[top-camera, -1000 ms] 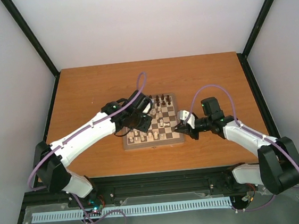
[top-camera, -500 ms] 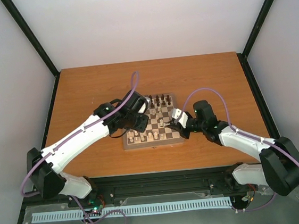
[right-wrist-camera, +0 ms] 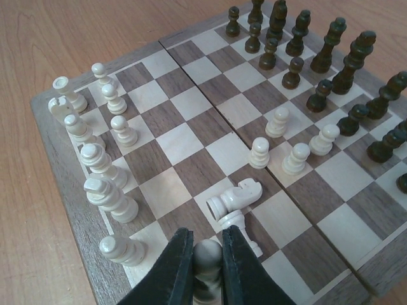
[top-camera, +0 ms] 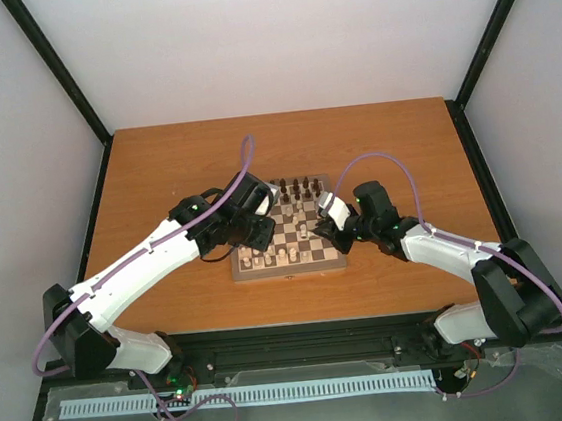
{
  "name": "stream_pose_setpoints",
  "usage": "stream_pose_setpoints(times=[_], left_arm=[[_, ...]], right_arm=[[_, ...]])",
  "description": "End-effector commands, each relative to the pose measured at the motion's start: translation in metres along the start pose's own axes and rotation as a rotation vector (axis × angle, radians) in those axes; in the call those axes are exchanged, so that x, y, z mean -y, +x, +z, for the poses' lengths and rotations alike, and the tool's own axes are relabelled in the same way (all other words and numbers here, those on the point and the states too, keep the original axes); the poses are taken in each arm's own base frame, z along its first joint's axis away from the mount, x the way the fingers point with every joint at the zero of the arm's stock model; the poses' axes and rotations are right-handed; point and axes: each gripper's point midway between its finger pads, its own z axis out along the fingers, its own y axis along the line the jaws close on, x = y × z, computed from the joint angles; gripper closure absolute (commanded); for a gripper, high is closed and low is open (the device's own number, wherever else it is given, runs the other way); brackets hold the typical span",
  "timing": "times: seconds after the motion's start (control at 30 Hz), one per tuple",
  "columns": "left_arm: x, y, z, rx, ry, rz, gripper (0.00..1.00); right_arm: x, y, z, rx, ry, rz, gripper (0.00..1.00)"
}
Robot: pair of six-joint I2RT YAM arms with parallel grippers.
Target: Set up the chess pieces on the board
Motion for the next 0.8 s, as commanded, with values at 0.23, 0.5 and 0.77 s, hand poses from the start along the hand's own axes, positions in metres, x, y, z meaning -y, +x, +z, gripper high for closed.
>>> stream_pose_setpoints(times=[0.23,0.5,0.77], left_arm=[[0.000,-0.011,-0.015,0.022,-0.009,-0.004,0.68],[0.001,-0.010,-0.007,0.008,-0.012,0.012,0.68],[0.026,-0.021,0.008,0.008,0.099,0.010,0.67]], right_arm=[[0.000,0.004,0.010,-0.012,-0.018,0.121,0.82],[0.007,0.002,0.005,0.010,0.004,0.139,0.64],[0.036,-0.029,-0.035,0.061,0.040,0.188,0.63]])
